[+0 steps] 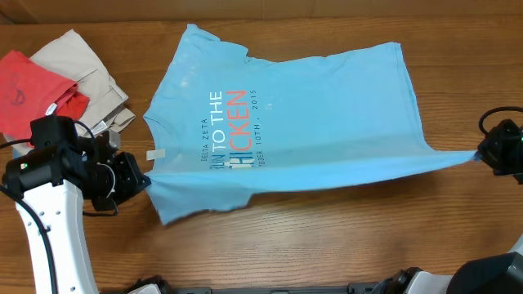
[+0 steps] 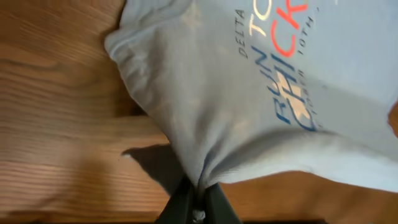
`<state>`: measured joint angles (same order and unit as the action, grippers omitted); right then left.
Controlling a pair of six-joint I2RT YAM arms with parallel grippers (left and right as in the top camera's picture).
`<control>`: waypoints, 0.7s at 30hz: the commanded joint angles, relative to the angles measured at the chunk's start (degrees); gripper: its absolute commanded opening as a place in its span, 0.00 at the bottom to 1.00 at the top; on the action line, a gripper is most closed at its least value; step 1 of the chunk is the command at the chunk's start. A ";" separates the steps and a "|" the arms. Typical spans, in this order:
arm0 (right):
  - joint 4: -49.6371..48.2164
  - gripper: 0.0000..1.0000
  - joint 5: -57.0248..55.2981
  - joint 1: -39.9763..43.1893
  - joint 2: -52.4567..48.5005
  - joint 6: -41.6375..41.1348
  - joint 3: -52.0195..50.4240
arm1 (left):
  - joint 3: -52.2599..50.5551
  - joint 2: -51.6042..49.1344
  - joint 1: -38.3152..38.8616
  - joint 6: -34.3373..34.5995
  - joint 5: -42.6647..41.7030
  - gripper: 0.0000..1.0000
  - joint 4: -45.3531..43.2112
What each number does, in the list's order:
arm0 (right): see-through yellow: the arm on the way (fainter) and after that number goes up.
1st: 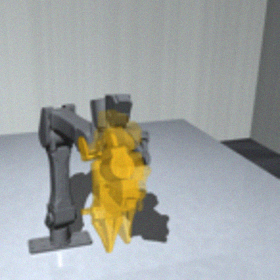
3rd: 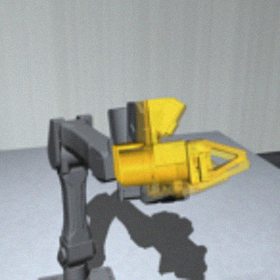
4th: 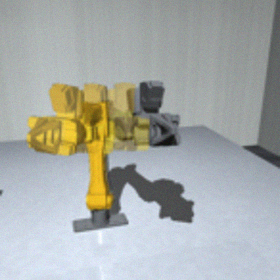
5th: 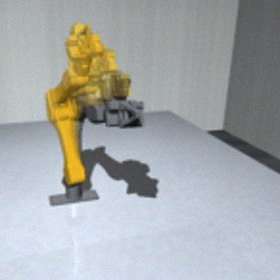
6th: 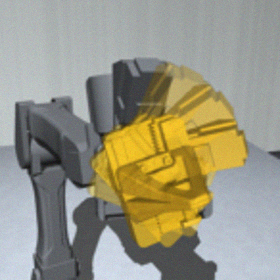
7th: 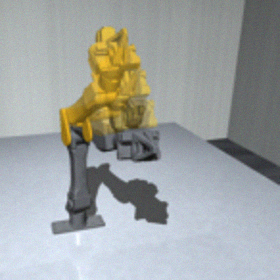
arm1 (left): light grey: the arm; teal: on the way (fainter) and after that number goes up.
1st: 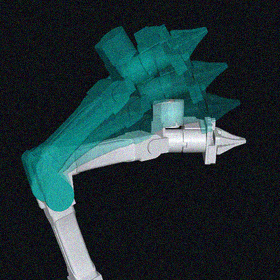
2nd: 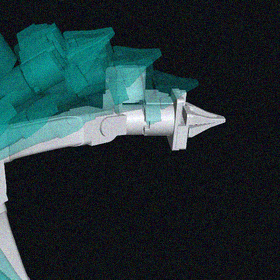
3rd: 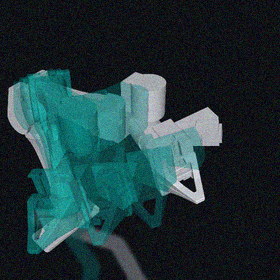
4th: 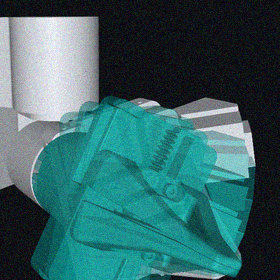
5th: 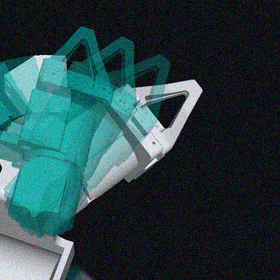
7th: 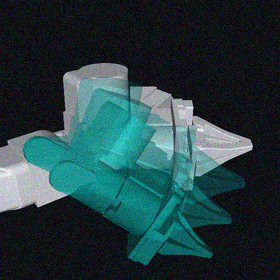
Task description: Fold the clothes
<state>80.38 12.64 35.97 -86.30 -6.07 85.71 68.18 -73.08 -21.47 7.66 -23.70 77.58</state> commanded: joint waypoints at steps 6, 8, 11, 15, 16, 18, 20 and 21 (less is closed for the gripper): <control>0.02 0.07 -2.12 0.11 -3.15 -0.13 0.07 | -1.79 -1.07 -0.22 -0.79 2.89 0.04 -2.45; 0.20 0.07 -2.14 0.11 -3.80 -0.13 0.07 | -2.97 -1.38 -0.22 -0.42 2.69 0.04 -2.97; 0.70 0.07 -2.64 0.11 -4.31 -0.20 0.04 | -4.42 -1.86 -0.22 0.33 2.49 0.04 -4.07; 2.10 0.07 -5.60 0.11 -4.85 -1.70 -0.26 | -5.25 -2.49 -0.22 0.52 -0.22 0.04 -3.96; 2.67 0.07 -5.57 0.11 -5.07 -1.70 -0.26 | -5.25 -2.58 -0.22 1.01 -0.31 0.04 -3.74; 4.31 0.07 -6.51 0.04 -5.86 -1.66 -0.26 | -5.27 -2.58 -0.22 3.43 -0.26 0.04 -2.97; 4.90 0.07 -6.69 0.04 -6.51 -1.68 -0.26 | -5.38 -2.58 -0.17 5.79 -0.07 0.04 -1.68; 5.16 0.07 -6.71 0.04 -6.97 -1.66 -0.26 | -5.55 -2.58 -0.15 6.82 -0.02 0.04 -1.03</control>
<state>85.36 8.12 35.97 -91.64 -7.31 85.65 63.07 -75.50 -21.47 9.82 -22.92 75.42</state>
